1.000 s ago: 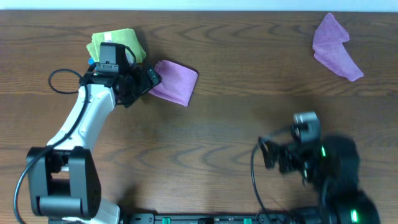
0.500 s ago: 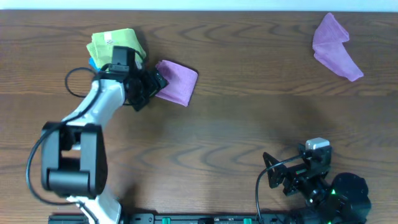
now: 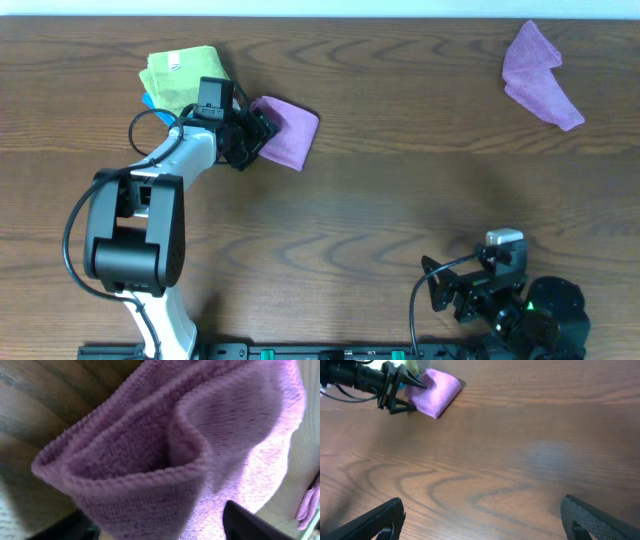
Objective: Fold the cloth
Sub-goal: 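Carry the folded purple cloth with the left gripper toward the cloth stack, then lower the purple cloth onto the green cloth stack with the left gripper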
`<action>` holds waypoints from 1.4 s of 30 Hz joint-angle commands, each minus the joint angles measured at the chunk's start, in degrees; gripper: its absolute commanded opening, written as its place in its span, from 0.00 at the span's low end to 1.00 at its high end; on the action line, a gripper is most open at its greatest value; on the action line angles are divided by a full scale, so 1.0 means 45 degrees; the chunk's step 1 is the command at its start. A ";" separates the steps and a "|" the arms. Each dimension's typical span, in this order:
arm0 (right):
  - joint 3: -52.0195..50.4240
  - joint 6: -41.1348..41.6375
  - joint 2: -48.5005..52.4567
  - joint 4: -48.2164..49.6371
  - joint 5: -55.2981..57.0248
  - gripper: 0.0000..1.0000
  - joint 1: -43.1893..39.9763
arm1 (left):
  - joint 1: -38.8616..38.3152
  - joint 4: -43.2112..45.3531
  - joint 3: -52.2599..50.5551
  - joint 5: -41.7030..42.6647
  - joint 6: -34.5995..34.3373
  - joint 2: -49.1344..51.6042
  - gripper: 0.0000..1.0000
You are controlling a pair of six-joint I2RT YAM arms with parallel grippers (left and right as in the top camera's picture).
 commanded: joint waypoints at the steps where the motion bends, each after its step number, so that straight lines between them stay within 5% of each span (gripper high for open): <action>1: -0.0068 0.0141 -0.0068 -0.0112 -0.0053 0.99 -0.0131 | -0.0151 0.0170 0.0117 0.0015 -0.0296 0.0491 0.64; 6: -0.0068 0.0141 -0.0068 -0.0248 -0.0049 0.99 -0.0131 | -0.0160 0.0952 0.0117 0.0073 -0.0282 0.0491 0.06; 13: -0.0068 0.0141 -0.0068 -0.0248 -0.0053 0.99 -0.0131 | -0.0155 0.2365 0.0704 0.1355 -0.0151 0.0223 0.06; 28: -0.0068 0.0141 -0.0068 -0.0248 -0.0049 0.99 -0.0131 | 0.0937 -0.2511 0.7402 -0.1486 0.1491 -0.1035 0.06; 42: -0.0068 0.0141 -0.0068 -0.0248 -0.0053 0.99 -0.0131 | 0.2730 -0.1569 0.7626 -0.2113 0.1583 -0.0913 0.06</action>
